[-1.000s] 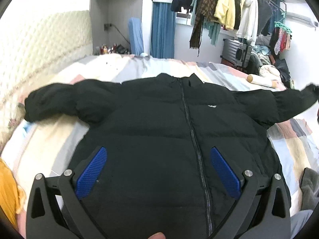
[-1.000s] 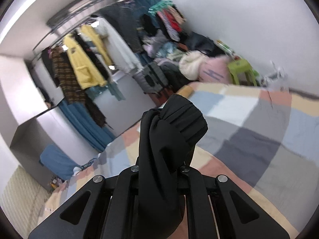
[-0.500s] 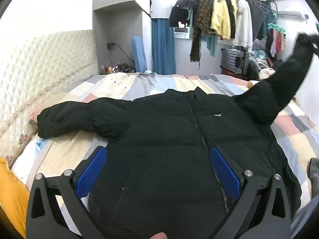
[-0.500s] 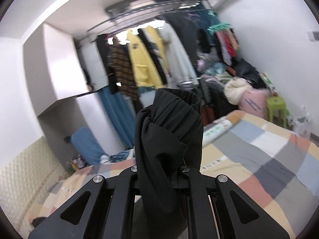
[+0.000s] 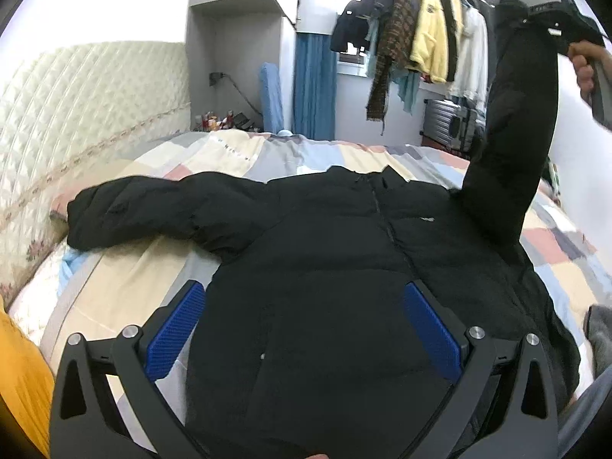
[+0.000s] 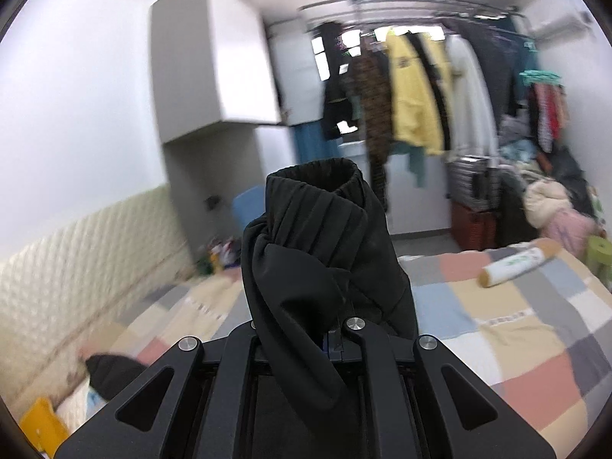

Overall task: Fold large clothes
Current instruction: 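Carry the held sleeve across the jacket body with the right gripper, then open the right gripper to release the sleeve and withdraw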

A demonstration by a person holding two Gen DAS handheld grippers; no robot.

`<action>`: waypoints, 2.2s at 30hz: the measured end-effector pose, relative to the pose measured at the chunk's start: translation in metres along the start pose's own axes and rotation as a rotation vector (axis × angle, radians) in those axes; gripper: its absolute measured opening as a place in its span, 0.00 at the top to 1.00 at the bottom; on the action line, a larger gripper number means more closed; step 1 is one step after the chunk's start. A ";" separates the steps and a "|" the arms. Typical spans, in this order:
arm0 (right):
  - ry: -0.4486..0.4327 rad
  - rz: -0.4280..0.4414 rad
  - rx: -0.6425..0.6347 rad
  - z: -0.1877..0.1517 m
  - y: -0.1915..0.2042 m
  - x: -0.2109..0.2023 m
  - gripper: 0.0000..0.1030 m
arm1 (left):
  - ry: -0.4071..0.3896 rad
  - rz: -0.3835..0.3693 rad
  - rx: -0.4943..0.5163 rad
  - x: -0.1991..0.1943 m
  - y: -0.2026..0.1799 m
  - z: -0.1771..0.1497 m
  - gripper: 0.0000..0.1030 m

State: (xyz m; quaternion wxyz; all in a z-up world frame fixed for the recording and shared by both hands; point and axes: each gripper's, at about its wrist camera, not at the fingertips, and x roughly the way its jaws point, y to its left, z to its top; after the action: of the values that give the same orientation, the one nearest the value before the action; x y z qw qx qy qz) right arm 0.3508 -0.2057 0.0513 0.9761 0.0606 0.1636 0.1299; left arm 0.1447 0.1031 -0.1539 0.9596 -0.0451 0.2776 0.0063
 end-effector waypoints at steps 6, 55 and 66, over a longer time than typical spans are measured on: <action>0.077 0.083 -0.104 -0.047 0.077 0.052 0.93 | -0.021 -0.005 -0.074 -0.003 0.027 0.000 0.00; 0.498 0.338 -0.128 -0.304 0.178 0.181 0.41 | 0.052 0.044 -0.182 0.029 0.063 -0.001 0.00; 0.351 0.300 -0.086 -0.215 0.148 0.086 0.38 | -0.007 0.059 -0.144 -0.048 0.036 0.046 0.00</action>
State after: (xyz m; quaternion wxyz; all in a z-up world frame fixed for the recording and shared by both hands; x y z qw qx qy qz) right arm 0.3226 -0.0237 -0.1533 0.9042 0.0188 0.3143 0.2888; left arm 0.1273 0.1438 -0.0931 0.9542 -0.1060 0.2743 0.0547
